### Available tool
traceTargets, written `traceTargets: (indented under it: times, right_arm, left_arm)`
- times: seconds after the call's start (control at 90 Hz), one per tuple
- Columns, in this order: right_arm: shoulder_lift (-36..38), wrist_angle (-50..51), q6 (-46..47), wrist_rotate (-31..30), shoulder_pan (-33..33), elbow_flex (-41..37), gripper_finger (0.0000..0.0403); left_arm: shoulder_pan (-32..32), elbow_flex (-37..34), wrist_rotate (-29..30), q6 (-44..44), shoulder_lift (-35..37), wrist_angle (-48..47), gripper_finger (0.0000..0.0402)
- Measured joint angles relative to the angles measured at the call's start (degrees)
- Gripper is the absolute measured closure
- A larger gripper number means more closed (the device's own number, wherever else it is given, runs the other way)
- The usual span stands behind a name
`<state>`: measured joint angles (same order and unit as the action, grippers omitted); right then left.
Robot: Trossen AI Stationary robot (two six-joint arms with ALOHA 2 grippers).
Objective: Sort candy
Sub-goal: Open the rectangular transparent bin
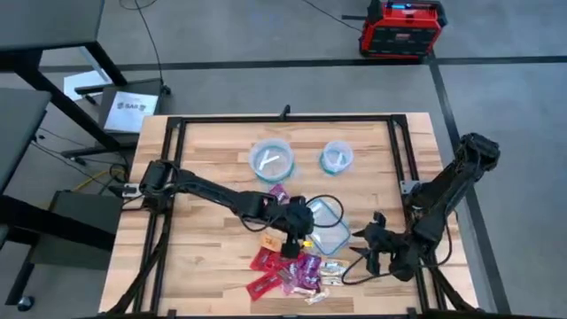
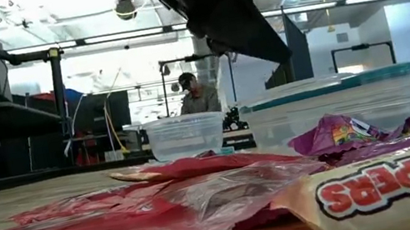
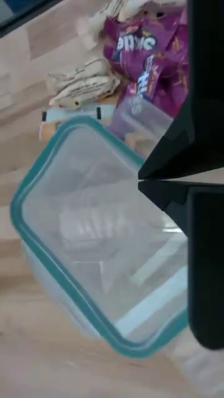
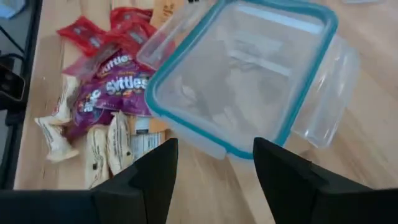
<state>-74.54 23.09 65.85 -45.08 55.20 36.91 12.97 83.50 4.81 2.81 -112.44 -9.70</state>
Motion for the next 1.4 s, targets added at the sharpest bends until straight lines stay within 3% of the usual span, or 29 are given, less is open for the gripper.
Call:
traceTargets:
  times: [0.244, 0.556, 0.822, 1.056, 1.4]
  right_arm:
    - [-0.02, -0.01, -1.52, -0.41, -2.62, 0.00, 0.0207]
    - [-3.18, -1.88, -10.72, -0.09, -8.24, 0.00, 0.0207]
    - [-7.16, -1.86, -6.77, 2.01, -8.70, 0.07, 0.0207]
    - [-4.55, 4.44, 0.17, 3.52, -8.70, 0.08, 0.0207]
    - [-0.24, 6.24, 0.79, 4.20, -8.37, -0.04, 0.0207]
  left_arm:
    - [1.06, -2.08, -0.01, 0.32, -0.09, -3.78, 0.0402]
    - [0.14, -3.26, 1.02, -2.57, -0.09, -0.70, 0.0402]
    - [-5.45, -3.28, 1.92, -5.78, -0.09, 1.38, 0.0402]
    - [-8.81, -3.07, 1.92, -6.12, -0.07, 1.82, 0.0402]
    - [-3.98, 1.27, 1.72, -5.14, 0.94, 0.66, 0.0402]
